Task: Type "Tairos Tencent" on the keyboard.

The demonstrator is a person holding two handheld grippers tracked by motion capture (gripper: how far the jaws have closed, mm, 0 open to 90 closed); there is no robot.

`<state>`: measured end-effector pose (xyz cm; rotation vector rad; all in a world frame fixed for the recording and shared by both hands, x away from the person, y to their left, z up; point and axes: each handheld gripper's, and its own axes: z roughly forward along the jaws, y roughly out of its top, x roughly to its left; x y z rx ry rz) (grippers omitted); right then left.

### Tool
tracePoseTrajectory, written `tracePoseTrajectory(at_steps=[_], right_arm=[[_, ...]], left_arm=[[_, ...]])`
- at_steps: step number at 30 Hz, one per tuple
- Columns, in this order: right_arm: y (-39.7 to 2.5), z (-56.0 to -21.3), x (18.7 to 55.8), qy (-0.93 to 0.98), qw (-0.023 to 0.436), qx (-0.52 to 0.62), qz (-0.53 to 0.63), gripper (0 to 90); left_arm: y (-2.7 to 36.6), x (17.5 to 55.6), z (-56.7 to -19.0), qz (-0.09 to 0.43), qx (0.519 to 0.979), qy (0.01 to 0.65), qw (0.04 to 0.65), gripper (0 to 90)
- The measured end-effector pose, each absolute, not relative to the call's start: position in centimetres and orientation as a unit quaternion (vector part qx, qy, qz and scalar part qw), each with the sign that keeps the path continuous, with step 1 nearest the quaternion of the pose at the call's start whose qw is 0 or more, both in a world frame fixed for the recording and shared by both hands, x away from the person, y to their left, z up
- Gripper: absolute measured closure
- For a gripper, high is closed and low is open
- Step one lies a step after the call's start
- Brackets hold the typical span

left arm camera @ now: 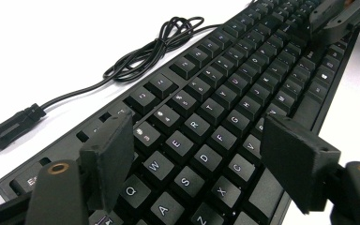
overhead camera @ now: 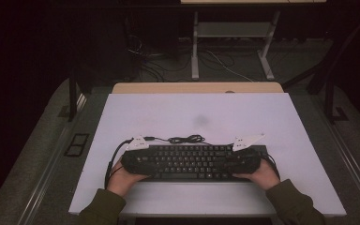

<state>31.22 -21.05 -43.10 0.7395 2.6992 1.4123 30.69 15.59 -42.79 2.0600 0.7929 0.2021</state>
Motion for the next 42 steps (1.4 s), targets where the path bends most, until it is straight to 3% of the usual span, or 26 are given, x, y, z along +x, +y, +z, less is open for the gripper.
tracePoseTrajectory(at_steps=[10, 16, 35, 42], right_arm=[[-19.9, -42.9, 31.9, 0.851, 0.010, 0.249, 0.463, 48.3], [-19.0, -42.7, 32.3, 0.847, 0.011, 0.249, 0.470, 40.7], [-17.0, -42.7, 33.4, 0.839, 0.017, 0.255, 0.481, 32.7], [-16.3, -42.7, 33.8, 0.838, 0.017, 0.256, 0.481, 32.1]], left_arm=[[15.7, 30.8, -42.9, 0.083, 0.831, 0.326, 0.443, 34.1], [15.8, 31.0, -42.9, 0.083, 0.830, 0.329, 0.444, 42.6], [15.3, 31.4, -43.0, 0.079, 0.833, 0.326, 0.439, 87.1], [15.2, 31.6, -43.2, 0.079, 0.835, 0.328, 0.435, 88.9]])
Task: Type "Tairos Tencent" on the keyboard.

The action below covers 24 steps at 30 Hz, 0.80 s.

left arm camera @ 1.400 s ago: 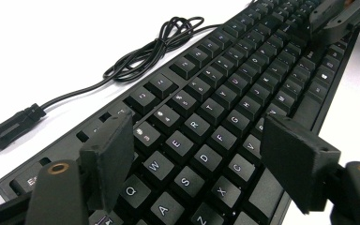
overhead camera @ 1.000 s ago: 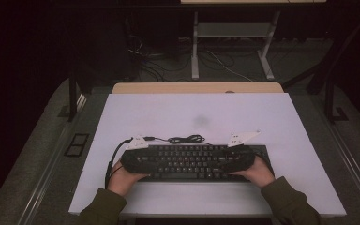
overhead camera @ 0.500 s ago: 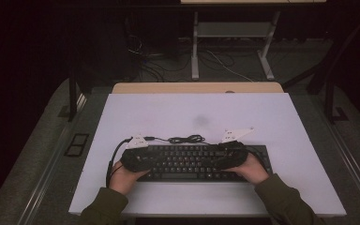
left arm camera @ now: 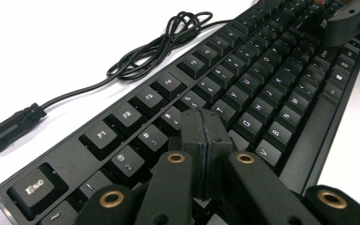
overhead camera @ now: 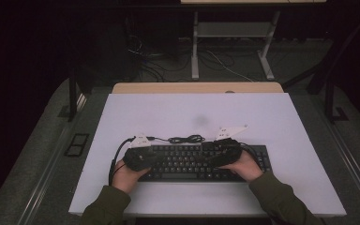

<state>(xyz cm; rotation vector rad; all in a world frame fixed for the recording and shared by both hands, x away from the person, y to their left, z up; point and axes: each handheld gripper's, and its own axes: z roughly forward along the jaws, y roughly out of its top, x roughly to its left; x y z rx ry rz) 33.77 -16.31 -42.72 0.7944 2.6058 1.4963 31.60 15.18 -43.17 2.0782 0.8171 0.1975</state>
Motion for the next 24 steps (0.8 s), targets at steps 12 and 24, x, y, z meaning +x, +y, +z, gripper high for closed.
tracePoseTrajectory(at_steps=[12, 24], right_arm=[[-15.0, -42.6, 34.2, 0.840, 0.013, 0.250, 0.482, 32.0], [-15.0, -42.6, 34.2, 0.840, 0.014, 0.249, 0.482, 32.0]], left_arm=[[14.8, 31.9, -43.4, 0.081, 0.838, 0.325, 0.430, 88.9], [14.6, 32.0, -43.7, 0.081, 0.843, 0.321, 0.423, 88.9]])
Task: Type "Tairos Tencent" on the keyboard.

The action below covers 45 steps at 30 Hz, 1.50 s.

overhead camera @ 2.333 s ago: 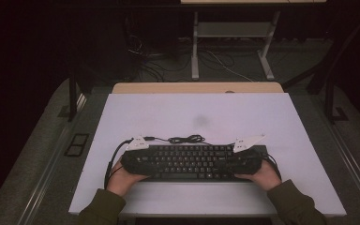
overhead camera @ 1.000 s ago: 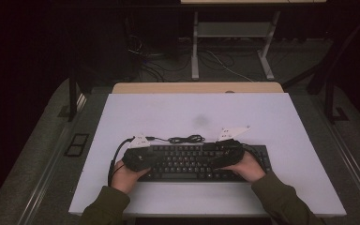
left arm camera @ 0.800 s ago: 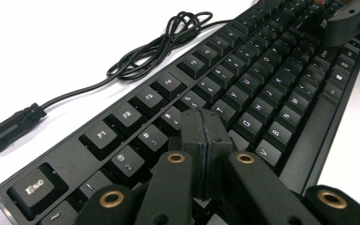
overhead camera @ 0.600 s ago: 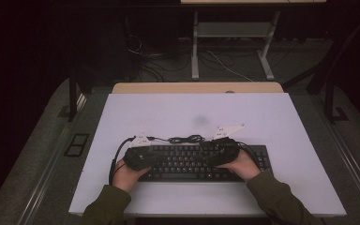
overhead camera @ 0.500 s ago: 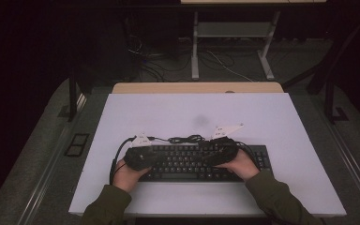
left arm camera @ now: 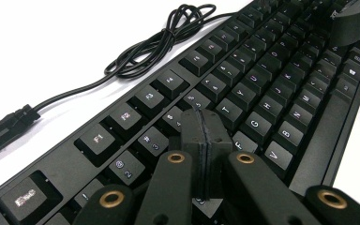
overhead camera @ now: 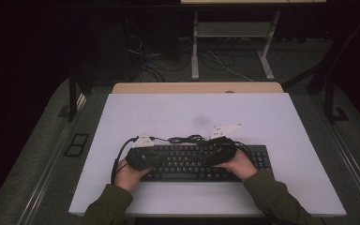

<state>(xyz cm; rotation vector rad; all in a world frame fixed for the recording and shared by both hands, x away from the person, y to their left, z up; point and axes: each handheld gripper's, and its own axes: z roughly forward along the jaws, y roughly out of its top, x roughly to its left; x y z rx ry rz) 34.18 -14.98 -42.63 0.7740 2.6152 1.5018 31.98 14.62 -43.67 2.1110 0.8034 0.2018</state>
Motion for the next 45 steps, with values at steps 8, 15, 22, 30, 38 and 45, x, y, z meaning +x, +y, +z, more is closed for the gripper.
tracePoseTrajectory(at_steps=[8, 15, 22, 30, 38, 45], right_arm=[[-15.0, -42.7, 34.2, 0.841, 0.013, 0.248, 0.481, 32.0], [-14.9, -42.7, 34.1, 0.841, 0.014, 0.247, 0.481, 32.0], [-14.9, -42.7, 34.1, 0.841, 0.013, 0.246, 0.482, 32.0], [-14.8, -42.6, 34.0, 0.841, 0.012, 0.247, 0.482, 32.2], [-14.7, -42.7, 33.9, 0.841, 0.012, 0.247, 0.481, 35.3], [-14.6, -42.6, 33.7, 0.843, 0.015, 0.244, 0.479, 45.2]], left_arm=[[14.5, 32.0, -43.9, 0.081, 0.844, 0.323, 0.420, 88.9], [14.5, 32.0, -43.9, 0.082, 0.844, 0.323, 0.420, 88.9], [14.6, 32.0, -43.6, 0.085, 0.843, 0.322, 0.423, 88.9], [15.0, 31.9, -43.3, 0.085, 0.836, 0.325, 0.433, 85.8], [15.4, 31.7, -43.1, 0.082, 0.831, 0.334, 0.437, 73.8], [15.5, 31.4, -43.1, 0.082, 0.832, 0.339, 0.432, 58.6]])
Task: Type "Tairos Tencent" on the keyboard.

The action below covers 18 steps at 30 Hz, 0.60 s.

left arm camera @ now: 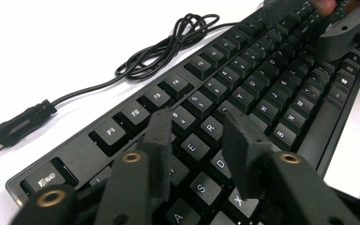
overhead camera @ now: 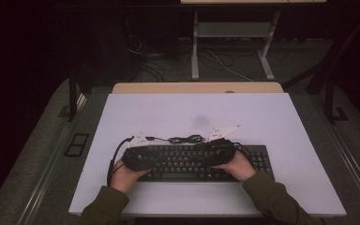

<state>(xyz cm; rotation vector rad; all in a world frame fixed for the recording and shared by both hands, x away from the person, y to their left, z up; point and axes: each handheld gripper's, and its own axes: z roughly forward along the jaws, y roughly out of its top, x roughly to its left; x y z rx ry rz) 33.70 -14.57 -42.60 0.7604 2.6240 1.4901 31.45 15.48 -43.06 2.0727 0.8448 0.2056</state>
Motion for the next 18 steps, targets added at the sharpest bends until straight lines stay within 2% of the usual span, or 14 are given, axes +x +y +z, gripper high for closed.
tracePoseTrajectory(at_steps=[8, 18], right_arm=[[-14.32, -42.47, 33.39, 0.841, 0.016, 0.250, 0.479, 61.4], [-13.63, -42.56, 32.82, 0.848, -0.003, 0.232, 0.476, 78.1]], left_arm=[[15.33, 31.35, -43.17, 0.082, 0.832, 0.339, 0.431, 44.2], [15.24, 31.28, -43.31, 0.084, 0.831, 0.337, 0.435, 34.9]])
